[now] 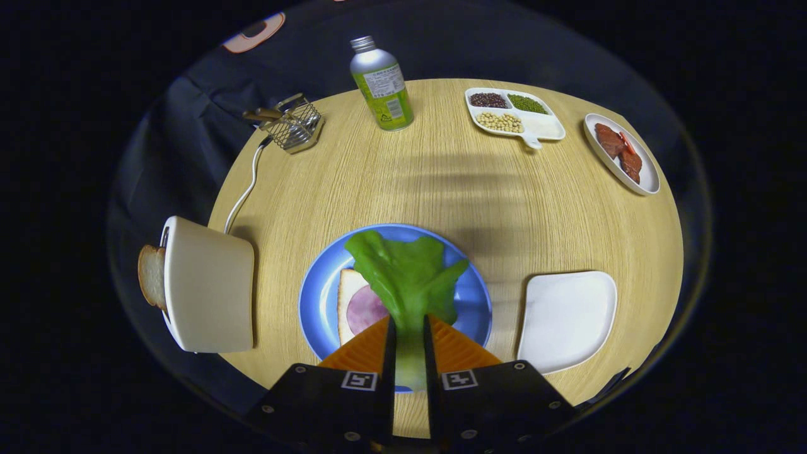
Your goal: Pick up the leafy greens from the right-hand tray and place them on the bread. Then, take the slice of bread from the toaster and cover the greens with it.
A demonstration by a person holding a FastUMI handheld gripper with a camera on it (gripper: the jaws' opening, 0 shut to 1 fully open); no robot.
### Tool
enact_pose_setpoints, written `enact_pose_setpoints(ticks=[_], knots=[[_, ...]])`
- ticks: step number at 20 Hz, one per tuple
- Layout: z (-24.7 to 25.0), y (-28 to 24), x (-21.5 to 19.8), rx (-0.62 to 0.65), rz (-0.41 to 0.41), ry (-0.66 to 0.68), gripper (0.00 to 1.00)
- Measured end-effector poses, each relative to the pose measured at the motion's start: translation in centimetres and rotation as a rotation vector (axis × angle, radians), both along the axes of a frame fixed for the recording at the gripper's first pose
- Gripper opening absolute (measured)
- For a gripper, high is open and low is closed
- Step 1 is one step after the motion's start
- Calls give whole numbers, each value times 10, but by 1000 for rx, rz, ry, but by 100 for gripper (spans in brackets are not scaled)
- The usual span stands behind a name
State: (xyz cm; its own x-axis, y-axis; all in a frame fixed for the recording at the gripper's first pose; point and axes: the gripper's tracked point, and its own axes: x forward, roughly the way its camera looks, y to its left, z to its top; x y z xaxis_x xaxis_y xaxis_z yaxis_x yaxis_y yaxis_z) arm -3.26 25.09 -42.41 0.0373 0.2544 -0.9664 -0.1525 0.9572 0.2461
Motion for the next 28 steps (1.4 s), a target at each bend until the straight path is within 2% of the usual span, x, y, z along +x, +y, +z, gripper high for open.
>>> enact_pose_setpoints(ticks=[5, 8, 13, 16, 18, 28], knots=[[7, 9, -2, 27, 15, -10, 35], [21, 11, 2, 43, -2, -18, 48], [64, 28, 10, 69, 13, -50, 66], [98, 54, 12, 99, 51, -65, 79], [120, 77, 11, 133, 61, -62, 84], [185, 193, 1, 223, 154, -26, 87]])
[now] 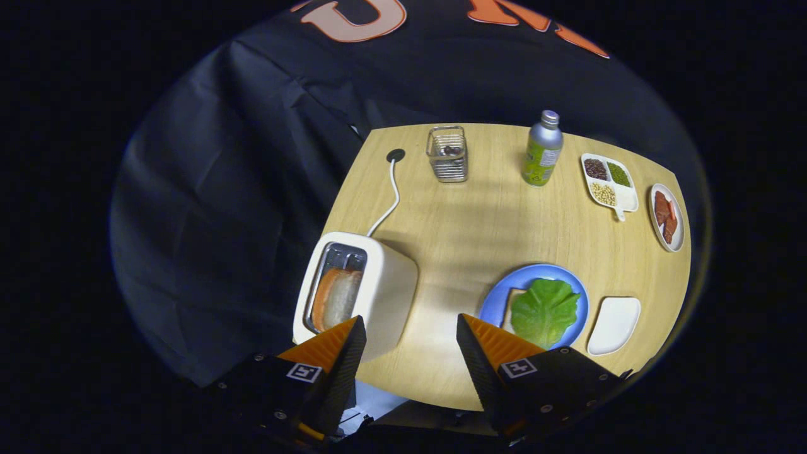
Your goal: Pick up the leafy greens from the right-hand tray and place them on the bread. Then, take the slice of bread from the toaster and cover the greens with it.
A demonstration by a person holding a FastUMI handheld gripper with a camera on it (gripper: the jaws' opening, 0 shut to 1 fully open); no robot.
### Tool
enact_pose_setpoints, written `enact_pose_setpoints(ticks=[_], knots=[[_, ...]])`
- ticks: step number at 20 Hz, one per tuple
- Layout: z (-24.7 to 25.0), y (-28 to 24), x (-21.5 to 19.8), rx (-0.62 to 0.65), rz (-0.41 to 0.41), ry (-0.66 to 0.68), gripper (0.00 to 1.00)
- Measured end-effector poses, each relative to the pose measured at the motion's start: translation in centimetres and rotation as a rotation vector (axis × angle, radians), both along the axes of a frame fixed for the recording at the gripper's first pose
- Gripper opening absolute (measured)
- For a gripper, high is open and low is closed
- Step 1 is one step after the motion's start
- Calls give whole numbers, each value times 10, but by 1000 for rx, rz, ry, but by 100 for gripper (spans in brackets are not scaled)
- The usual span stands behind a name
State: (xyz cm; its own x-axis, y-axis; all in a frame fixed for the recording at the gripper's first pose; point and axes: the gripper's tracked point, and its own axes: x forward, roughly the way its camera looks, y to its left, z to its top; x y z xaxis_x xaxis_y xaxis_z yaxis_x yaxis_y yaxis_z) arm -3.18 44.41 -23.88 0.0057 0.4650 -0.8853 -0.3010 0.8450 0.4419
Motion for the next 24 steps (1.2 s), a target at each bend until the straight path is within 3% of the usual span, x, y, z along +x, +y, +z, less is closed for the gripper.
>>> enact_pose_setpoints(ticks=[6, 11, 15, 20, 22, 24], knots=[[6, 56, -11, -6, 69, 15, 84], [-11, 76, -12, -63, 69, 45, 77], [-26, 88, -19, -94, 59, 71, 65], [-42, 101, -32, -117, 44, 111, 36], [-45, 105, -33, -103, 52, 110, 30], [-50, 101, -29, -113, 40, 101, 32]])
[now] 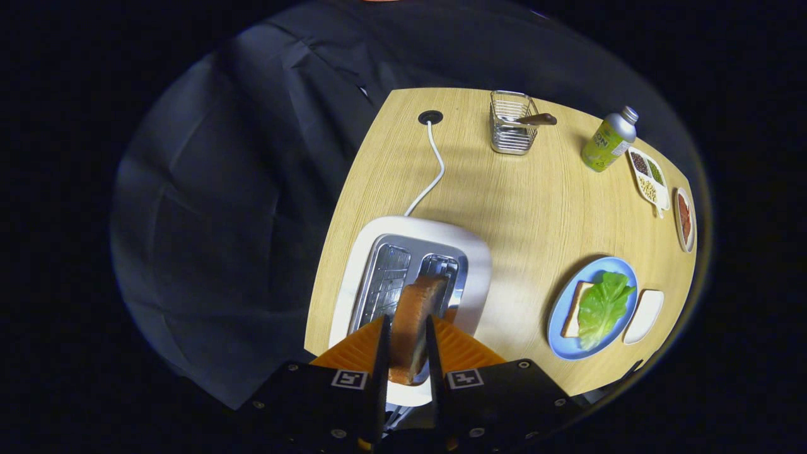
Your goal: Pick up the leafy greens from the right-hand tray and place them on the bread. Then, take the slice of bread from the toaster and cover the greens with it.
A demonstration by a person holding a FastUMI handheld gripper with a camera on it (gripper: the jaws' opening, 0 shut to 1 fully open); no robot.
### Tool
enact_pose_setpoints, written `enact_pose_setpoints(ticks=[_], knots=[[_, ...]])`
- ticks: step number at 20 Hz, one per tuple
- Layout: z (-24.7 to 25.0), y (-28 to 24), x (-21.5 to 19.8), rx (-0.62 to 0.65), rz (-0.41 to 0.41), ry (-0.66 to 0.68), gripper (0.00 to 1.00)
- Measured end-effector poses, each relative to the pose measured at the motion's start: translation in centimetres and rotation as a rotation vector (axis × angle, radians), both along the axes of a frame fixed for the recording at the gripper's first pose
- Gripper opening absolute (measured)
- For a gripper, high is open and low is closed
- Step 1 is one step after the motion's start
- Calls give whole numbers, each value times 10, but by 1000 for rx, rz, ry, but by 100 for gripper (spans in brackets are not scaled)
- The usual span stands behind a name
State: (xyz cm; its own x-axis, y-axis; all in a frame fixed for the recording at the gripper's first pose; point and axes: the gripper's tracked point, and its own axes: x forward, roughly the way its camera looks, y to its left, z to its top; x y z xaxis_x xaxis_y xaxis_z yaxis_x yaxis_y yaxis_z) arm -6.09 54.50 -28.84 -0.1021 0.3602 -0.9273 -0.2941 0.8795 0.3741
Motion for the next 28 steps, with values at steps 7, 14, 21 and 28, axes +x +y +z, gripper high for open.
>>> enact_pose_setpoints(ticks=[7, 14, 21, 28], knots=[[11, -7, 12, 121, -54, -5, 12], [62, -38, 29, 324, -115, -27, 11], [89, -99, 46, 452, -195, -69, 11], [61, -181, 48, 433, -254, -101, 11]])
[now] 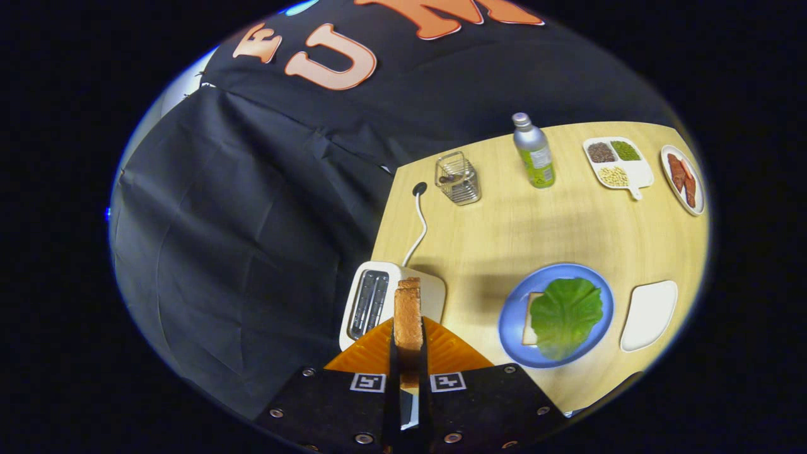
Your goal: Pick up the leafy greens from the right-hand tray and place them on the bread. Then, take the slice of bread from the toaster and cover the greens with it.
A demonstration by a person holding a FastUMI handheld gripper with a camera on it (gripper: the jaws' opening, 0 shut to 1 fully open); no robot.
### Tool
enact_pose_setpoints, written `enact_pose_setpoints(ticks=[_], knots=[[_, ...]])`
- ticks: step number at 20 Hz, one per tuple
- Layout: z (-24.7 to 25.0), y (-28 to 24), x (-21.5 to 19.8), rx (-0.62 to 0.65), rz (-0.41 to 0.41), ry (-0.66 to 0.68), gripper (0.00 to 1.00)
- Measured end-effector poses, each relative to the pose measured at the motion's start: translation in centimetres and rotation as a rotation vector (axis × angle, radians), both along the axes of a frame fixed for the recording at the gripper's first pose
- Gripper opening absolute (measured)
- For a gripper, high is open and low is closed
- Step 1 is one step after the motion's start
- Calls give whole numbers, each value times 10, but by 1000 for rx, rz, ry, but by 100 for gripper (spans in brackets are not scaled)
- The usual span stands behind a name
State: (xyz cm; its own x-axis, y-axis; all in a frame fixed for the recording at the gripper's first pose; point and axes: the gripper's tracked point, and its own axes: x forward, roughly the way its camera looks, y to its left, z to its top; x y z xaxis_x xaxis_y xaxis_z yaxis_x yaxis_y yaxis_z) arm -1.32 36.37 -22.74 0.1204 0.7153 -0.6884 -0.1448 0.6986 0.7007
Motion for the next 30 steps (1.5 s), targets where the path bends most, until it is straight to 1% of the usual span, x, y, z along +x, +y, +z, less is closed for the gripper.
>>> enact_pose_setpoints(ticks=[6, 11, 15, 21, 23, 25, 27, 30], knots=[[-43, -46, -6, -26, -20, 14, 11], [-69, -56, -8, 4, -35, 39, 11], [-93, -58, -11, 25, -42, 86, 11], [-134, -74, -18, -20, -44, 128, 11], [-151, -80, -23, -54, -45, 146, 12], [-163, -86, -26, -85, -35, 140, 13], [-164, -88, -25, -87, -45, 132, 13], [-171, -95, -17, -121, -65, 103, 16]])
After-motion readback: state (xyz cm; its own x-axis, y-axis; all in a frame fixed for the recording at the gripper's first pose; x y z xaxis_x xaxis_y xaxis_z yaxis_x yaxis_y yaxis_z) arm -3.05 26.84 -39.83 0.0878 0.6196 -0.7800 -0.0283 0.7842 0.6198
